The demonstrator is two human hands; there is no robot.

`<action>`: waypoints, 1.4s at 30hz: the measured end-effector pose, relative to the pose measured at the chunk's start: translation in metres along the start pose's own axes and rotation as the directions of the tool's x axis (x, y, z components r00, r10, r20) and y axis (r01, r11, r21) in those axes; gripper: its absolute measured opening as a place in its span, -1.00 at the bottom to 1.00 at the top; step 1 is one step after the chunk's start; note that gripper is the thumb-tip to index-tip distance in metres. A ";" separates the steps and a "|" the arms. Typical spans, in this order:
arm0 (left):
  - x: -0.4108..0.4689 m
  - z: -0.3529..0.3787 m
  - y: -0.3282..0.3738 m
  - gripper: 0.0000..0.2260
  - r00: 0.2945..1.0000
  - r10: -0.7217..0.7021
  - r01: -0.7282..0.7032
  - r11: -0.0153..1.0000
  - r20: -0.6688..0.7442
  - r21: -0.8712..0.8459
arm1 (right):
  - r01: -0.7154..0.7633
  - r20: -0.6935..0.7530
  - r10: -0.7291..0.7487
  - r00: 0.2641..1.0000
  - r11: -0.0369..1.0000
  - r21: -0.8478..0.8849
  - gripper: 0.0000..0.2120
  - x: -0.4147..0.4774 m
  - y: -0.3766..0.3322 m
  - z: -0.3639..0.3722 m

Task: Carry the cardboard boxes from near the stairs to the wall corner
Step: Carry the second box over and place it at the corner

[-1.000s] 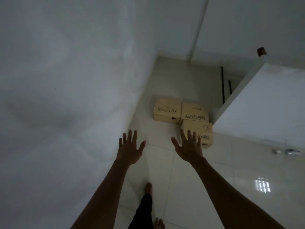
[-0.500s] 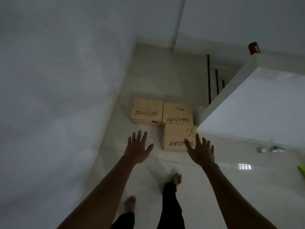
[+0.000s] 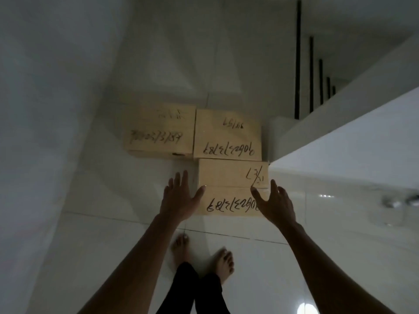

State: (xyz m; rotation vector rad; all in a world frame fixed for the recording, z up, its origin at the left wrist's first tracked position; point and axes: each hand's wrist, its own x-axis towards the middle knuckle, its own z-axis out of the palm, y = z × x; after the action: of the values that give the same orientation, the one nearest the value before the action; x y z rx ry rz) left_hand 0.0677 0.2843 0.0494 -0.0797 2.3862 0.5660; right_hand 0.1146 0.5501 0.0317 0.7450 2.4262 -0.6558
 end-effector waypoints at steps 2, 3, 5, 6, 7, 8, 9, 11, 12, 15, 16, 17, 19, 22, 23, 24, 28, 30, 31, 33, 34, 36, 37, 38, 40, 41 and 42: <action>0.055 0.043 -0.014 -0.23 0.999 -0.031 0.031 0.999 0.023 0.028 | -0.017 0.034 0.016 0.999 0.999 0.030 -0.04 0.064 0.033 0.045; 0.078 0.062 -0.021 -0.21 0.998 -0.048 0.048 0.999 0.035 0.027 | -0.025 0.038 0.024 0.999 0.999 0.031 -0.03 0.089 0.046 0.064; 0.119 0.097 -0.033 -0.17 0.995 -0.082 0.084 0.996 0.053 -0.026 | -0.045 0.000 0.045 0.999 0.998 0.032 -0.02 0.124 0.061 0.092; 0.136 0.113 -0.038 -0.14 0.993 -0.101 0.106 0.991 0.065 -0.083 | -0.067 -0.028 0.068 0.997 0.997 0.043 0.01 0.138 0.069 0.102; 0.151 0.128 -0.042 -0.12 0.989 -0.125 0.135 0.980 0.075 -0.149 | -0.097 -0.060 0.100 0.993 0.993 0.064 0.06 0.148 0.072 0.110; 0.165 0.141 -0.045 -0.10 0.985 -0.153 0.168 0.962 0.085 -0.215 | -0.140 -0.071 0.147 0.987 0.985 0.101 0.11 0.158 0.076 0.117; 0.176 0.153 -0.047 -0.09 0.978 -0.178 0.201 0.940 0.105 -0.276 | -0.188 -0.060 0.199 0.978 0.970 0.155 0.13 0.167 0.081 0.124; 0.190 0.172 -0.047 -0.16 0.969 -0.190 0.237 0.886 0.155 -0.399 | -0.249 0.003 0.261 0.965 0.918 0.307 0.05 0.179 0.092 0.135; 0.193 0.177 -0.047 -0.23 0.970 -0.182 0.236 0.862 0.160 -0.448 | -0.276 0.035 0.283 0.958 0.888 0.368 0.00 0.181 0.096 0.138; 0.185 0.173 -0.043 -0.44 0.970 -0.207 0.241 0.829 0.125 -0.504 | -0.309 0.078 0.306 0.949 0.849 0.429 -0.05 0.174 0.099 0.134; 0.177 0.164 -0.042 -0.45 0.968 -0.218 0.250 0.828 0.124 -0.502 | -0.314 0.094 0.304 0.948 0.841 0.440 -0.06 0.166 0.096 0.128; 0.167 0.151 -0.039 -0.46 0.966 -0.226 0.259 0.826 0.126 -0.501 | -0.319 0.107 0.304 0.947 0.835 0.448 -0.07 0.153 0.088 0.117; 0.138 0.115 -0.036 -0.45 0.961 -0.247 0.276 0.816 0.125 -0.507 | -0.317 0.121 0.295 0.948 0.837 0.447 -0.09 0.122 0.062 0.091; 0.070 0.036 -0.032 -0.44 0.957 -0.273 0.285 0.803 0.103 -0.523 | -0.276 0.132 0.243 0.961 0.870 0.408 -0.07 0.062 0.013 0.038; 0.041 0.006 -0.029 -0.43 0.956 -0.282 0.282 0.798 0.084 -0.532 | -0.258 0.136 0.222 0.966 0.883 0.392 -0.04 0.041 -0.005 0.017; 0.009 -0.024 -0.028 -0.42 0.952 -0.299 0.284 0.791 0.063 -0.542 | -0.232 0.139 0.193 0.971 0.896 0.378 -0.04 0.015 -0.028 -0.004; -0.129 -0.128 -0.033 -0.40 0.922 -0.388 0.303 0.739 -0.012 -0.601 | -0.079 0.115 0.044 0.992 0.941 0.328 -0.14 -0.102 -0.118 -0.086; -0.195 -0.164 -0.042 -0.37 0.906 -0.421 0.300 0.695 -0.032 -0.654 | -0.010 0.115 -0.027 0.993 0.949 0.315 -0.15 -0.155 -0.151 -0.115; -0.227 -0.177 -0.047 -0.37 0.895 -0.444 0.298 0.673 -0.048 -0.676 | 0.022 0.121 -0.062 0.991 0.951 0.308 -0.15 -0.180 -0.165 -0.126; -0.283 -0.194 -0.057 -0.38 0.859 -0.504 0.293 0.631 -0.093 -0.718 | 0.093 0.142 -0.137 0.980 0.955 0.283 -0.14 -0.220 -0.191 -0.139; -0.310 -0.197 -0.062 -0.39 0.835 -0.537 0.282 0.605 -0.120 -0.744 | 0.135 0.157 -0.181 0.971 0.954 0.267 -0.14 -0.239 -0.201 -0.144; -0.360 -0.194 -0.072 -0.39 0.781 -0.601 0.259 0.559 -0.170 -0.787 | 0.219 0.185 -0.266 0.946 0.946 0.239 -0.12 -0.275 -0.220 -0.147; -0.383 -0.191 -0.076 -0.39 0.756 -0.628 0.254 0.544 -0.187 -0.800 | 0.256 0.196 -0.301 0.933 0.940 0.225 -0.12 -0.294 -0.227 -0.147; -0.406 -0.185 -0.082 -0.38 0.728 -0.656 0.251 0.525 -0.199 -0.813 | 0.302 0.206 -0.345 0.916 0.930 0.211 -0.12 -0.312 -0.232 -0.144; -0.450 -0.170 -0.095 -0.37 0.670 -0.711 0.238 0.477 -0.212 -0.846 | 0.384 0.235 -0.419 0.877 0.905 0.181 -0.13 -0.348 -0.242 -0.135; -0.473 -0.160 -0.103 -0.36 0.641 -0.737 0.226 0.448 -0.214 -0.865 | 0.419 0.259 -0.449 0.855 0.893 0.166 -0.14 -0.367 -0.246 -0.128; -0.496 -0.149 -0.113 -0.35 0.612 -0.762 0.214 0.417 -0.211 -0.884 | 0.456 0.286 -0.482 0.828 0.876 0.156 -0.15 -0.385 -0.249 -0.119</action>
State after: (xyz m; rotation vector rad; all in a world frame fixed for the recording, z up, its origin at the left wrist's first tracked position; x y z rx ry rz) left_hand 0.3823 0.0751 0.4209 -1.6174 2.2017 1.4114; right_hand 0.1986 0.2951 0.4217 0.0376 2.2906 -0.9839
